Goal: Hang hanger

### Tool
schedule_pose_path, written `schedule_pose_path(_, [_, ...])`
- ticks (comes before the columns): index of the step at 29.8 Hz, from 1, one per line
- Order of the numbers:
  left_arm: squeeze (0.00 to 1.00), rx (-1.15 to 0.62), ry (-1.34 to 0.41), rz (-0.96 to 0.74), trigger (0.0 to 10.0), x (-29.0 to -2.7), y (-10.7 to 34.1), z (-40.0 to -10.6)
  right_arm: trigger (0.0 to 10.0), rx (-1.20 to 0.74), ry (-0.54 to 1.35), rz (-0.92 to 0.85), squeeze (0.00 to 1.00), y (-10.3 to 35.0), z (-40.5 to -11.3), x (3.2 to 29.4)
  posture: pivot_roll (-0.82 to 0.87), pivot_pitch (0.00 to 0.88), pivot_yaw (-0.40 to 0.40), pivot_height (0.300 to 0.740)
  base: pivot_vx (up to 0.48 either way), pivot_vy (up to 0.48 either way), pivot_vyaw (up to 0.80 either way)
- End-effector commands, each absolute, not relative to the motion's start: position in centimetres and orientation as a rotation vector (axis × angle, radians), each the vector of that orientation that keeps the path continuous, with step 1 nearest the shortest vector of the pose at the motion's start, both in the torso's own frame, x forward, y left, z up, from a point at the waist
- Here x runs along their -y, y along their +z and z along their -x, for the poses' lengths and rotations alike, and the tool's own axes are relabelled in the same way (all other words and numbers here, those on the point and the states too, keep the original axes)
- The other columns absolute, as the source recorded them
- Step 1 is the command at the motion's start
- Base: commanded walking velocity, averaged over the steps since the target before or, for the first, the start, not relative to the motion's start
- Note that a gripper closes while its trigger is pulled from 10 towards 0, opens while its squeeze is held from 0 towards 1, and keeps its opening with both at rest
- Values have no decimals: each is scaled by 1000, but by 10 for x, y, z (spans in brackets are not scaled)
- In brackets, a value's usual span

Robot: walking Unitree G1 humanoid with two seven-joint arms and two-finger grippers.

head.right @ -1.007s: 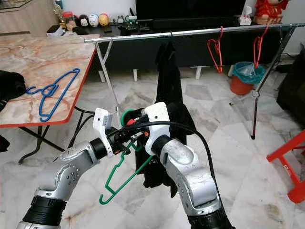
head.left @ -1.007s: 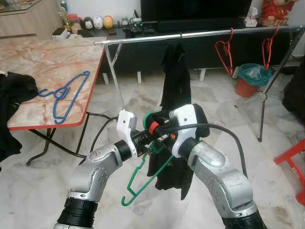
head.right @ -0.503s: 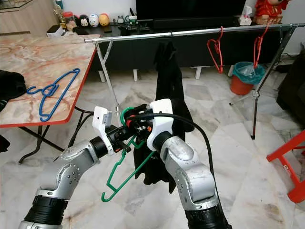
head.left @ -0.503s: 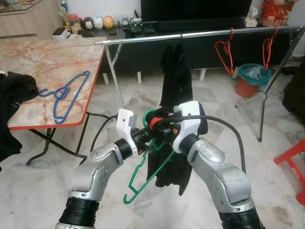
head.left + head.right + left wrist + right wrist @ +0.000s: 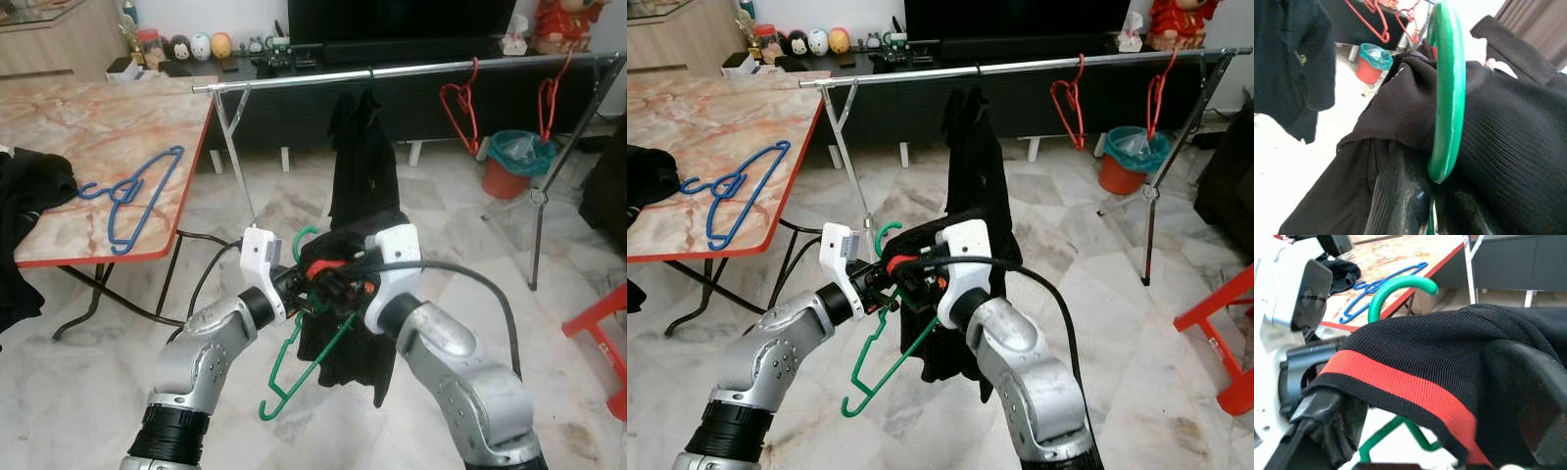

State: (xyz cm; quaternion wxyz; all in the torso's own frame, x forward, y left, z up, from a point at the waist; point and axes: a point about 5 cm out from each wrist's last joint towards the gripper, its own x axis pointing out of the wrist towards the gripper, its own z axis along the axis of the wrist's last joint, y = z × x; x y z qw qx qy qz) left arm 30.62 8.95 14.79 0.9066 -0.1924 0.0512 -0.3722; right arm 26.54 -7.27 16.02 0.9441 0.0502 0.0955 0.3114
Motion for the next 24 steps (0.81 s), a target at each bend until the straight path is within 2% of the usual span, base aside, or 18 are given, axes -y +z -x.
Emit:
schedule_pose_path(1, [0, 61, -732, 382, 10000, -95, 182, -318, 10000, -281, 785, -114, 1000, 148, -249, 52, -5, 36, 23, 740, 0, 0, 0])
schedule_pose_path(8, [0, 61, -730, 378, 10000, -96, 180, -318, 10000, -263, 876, -57, 1000, 147, -236, 54, -7, 35, 24, 740, 0, 0, 0])
schedule_pose_path(9, [0, 49, -757, 350, 10000, -94, 178, -316, 10000, -237, 938, -23, 0, 149, -229, 55, -9, 37, 24, 740, 0, 0, 0])
schedule_pose_path(18, [0, 36, -779, 319, 10000, -91, 174, -314, 10000, -297, 800, -7, 0, 137, -240, 72, -8, 38, 22, 740, 0, 0, 0])
schedule_pose_path(24, [0, 32, -855, 288, 10000, -93, 174, -308, 10000, -232, 844, 93, 0, 145, -242, 93, -11, 39, 23, 740, 0, 0, 0])
